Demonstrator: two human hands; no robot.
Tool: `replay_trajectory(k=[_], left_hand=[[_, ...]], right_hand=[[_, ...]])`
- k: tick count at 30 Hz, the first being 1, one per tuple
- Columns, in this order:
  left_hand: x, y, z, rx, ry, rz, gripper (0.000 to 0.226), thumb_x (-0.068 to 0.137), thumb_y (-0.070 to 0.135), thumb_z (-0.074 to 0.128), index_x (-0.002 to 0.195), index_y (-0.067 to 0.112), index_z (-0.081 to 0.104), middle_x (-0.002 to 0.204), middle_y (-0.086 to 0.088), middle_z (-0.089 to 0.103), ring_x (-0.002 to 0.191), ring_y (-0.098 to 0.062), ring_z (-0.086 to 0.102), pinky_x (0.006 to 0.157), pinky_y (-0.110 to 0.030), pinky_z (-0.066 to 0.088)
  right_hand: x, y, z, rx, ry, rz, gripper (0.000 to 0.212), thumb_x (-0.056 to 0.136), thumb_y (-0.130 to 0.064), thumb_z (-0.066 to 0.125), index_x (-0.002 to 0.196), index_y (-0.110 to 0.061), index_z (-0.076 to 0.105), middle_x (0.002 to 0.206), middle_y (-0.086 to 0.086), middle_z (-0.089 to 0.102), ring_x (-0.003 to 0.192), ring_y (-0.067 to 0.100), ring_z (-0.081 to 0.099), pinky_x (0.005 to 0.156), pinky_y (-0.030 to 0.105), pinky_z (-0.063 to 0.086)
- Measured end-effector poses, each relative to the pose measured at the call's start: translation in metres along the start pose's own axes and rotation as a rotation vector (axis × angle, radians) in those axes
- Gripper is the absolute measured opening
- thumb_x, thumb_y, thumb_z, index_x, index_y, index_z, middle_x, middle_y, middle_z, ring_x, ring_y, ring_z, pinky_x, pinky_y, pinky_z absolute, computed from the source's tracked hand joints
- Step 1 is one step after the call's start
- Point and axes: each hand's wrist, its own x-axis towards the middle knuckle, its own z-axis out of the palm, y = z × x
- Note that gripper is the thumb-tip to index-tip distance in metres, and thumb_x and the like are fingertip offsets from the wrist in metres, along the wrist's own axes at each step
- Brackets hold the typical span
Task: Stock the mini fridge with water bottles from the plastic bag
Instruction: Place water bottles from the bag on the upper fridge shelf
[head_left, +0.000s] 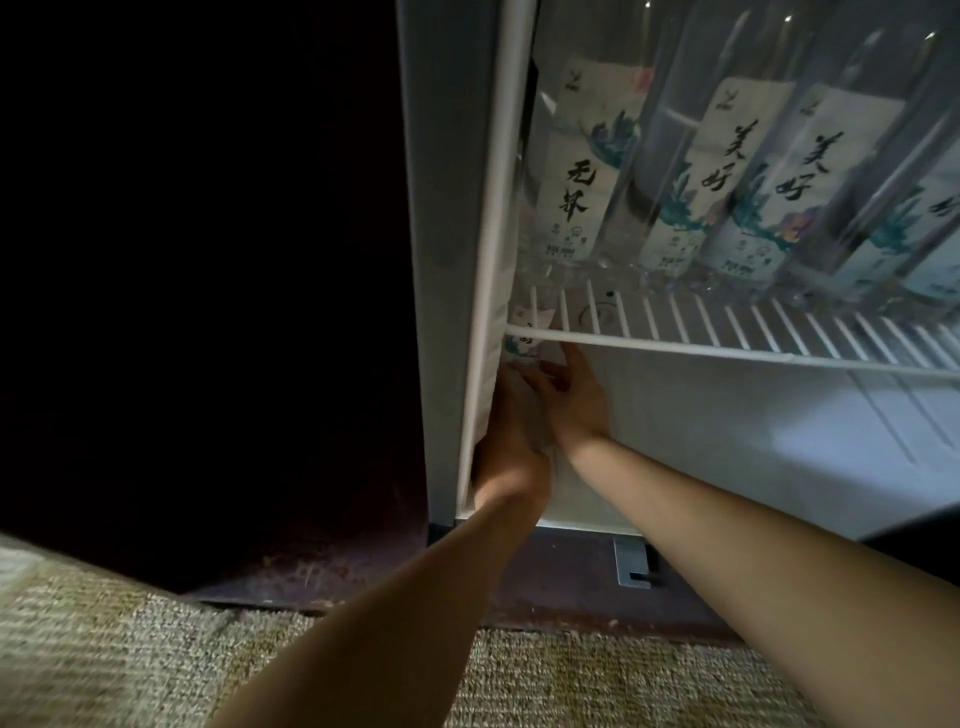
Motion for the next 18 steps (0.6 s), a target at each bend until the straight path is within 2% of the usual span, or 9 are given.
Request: replay_trajectory(k=[1, 3, 4, 7, 9, 12, 15, 16, 18], left_hand=[[-0.002, -0.002, 0.0, 0.045, -0.025, 0.026, 0.04, 0.101, 0.041, 0.036, 0.137, 0.026, 0.046, 0.139, 0.006, 0.049, 0.126, -0.002, 0.043, 0.097, -0.003, 0.022], [-0.012, 0.0, -0.004, -0.025, -0.051, 0.011, 0.035, 0.104, 0.036, 0.029, 0.134, 0.028, 0.044, 0.138, 0.009, 0.047, 0.121, 0.001, 0.042, 0.085, 0.004, 0.014], [-0.02, 0.001, -0.01, -0.107, -0.09, -0.026, 0.036, 0.104, 0.03, 0.029, 0.138, 0.028, 0.039, 0.142, 0.008, 0.043, 0.127, -0.002, 0.039, 0.087, 0.001, 0.012], [-0.037, -0.002, -0.017, -0.054, -0.153, -0.006, 0.061, 0.097, 0.006, 0.037, 0.151, 0.023, 0.017, 0.156, 0.004, 0.022, 0.143, -0.013, 0.02, 0.112, -0.018, 0.015], [-0.05, -0.003, -0.025, -0.036, -0.184, -0.02, 0.074, 0.089, -0.005, 0.037, 0.153, 0.024, 0.013, 0.158, 0.003, 0.019, 0.144, -0.016, 0.02, 0.114, -0.025, 0.023], [-0.056, 0.0, -0.043, 0.063, -0.311, -0.061, 0.072, 0.088, -0.003, 0.038, 0.152, 0.023, 0.017, 0.155, -0.003, 0.028, 0.14, -0.022, 0.032, 0.109, -0.028, 0.032], [-0.047, 0.016, -0.066, 0.207, -0.502, -0.091, 0.051, 0.09, 0.006, 0.046, 0.141, 0.009, 0.038, 0.141, -0.015, 0.047, 0.126, -0.031, 0.049, 0.097, -0.032, 0.042], [-0.047, 0.023, -0.075, 0.209, -0.518, -0.119, 0.044, 0.091, 0.009, 0.05, 0.135, 0.006, 0.045, 0.136, -0.016, 0.052, 0.121, -0.032, 0.052, 0.094, -0.032, 0.044], [-0.054, 0.035, -0.092, 0.141, -0.501, -0.198, 0.04, 0.091, 0.012, 0.054, 0.13, 0.005, 0.051, 0.132, -0.016, 0.054, 0.119, -0.031, 0.054, 0.092, -0.031, 0.045]], right_hand=[[-0.003, 0.001, -0.002, 0.008, 0.019, 0.004, 0.063, 0.084, -0.029, 0.069, 0.141, -0.022, 0.043, 0.112, 0.005, 0.067, 0.094, 0.013, 0.06, 0.085, 0.023, 0.042], [-0.011, 0.007, -0.004, -0.014, 0.024, 0.028, 0.061, 0.086, -0.025, 0.068, 0.142, -0.022, 0.043, 0.114, 0.003, 0.066, 0.092, 0.007, 0.056, 0.086, 0.019, 0.04], [-0.016, 0.009, -0.005, -0.018, 0.01, 0.035, 0.059, 0.086, -0.023, 0.068, 0.14, -0.021, 0.045, 0.115, 0.003, 0.066, 0.093, 0.007, 0.056, 0.086, 0.018, 0.04], [-0.032, 0.012, -0.013, -0.037, -0.057, 0.017, 0.044, 0.087, -0.02, 0.068, 0.13, -0.014, 0.058, 0.116, 0.006, 0.067, 0.1, 0.013, 0.061, 0.089, 0.021, 0.044], [-0.045, 0.009, -0.023, -0.099, -0.131, -0.014, 0.035, 0.087, -0.022, 0.067, 0.12, -0.012, 0.065, 0.117, 0.008, 0.067, 0.107, 0.019, 0.063, 0.092, 0.024, 0.046], [-0.062, 0.003, -0.037, -0.224, -0.214, -0.009, 0.029, 0.088, -0.018, 0.067, 0.116, -0.009, 0.068, 0.115, 0.003, 0.068, 0.107, 0.017, 0.062, 0.095, 0.028, 0.047], [-0.083, -0.01, -0.049, -0.186, -0.317, 0.107, 0.019, 0.092, -0.003, 0.056, 0.105, 0.006, 0.066, 0.1, 0.011, 0.066, 0.092, 0.023, 0.062, 0.089, 0.036, 0.047], [-0.09, -0.017, -0.052, -0.19, -0.373, 0.123, 0.016, 0.091, -0.001, 0.056, 0.1, 0.007, 0.067, 0.098, 0.015, 0.066, 0.09, 0.026, 0.062, 0.089, 0.039, 0.047], [-0.102, -0.024, -0.061, -0.192, -0.487, 0.172, 0.019, 0.09, -0.005, 0.061, 0.101, 0.007, 0.069, 0.101, 0.021, 0.068, 0.096, 0.031, 0.062, 0.095, 0.043, 0.046]])
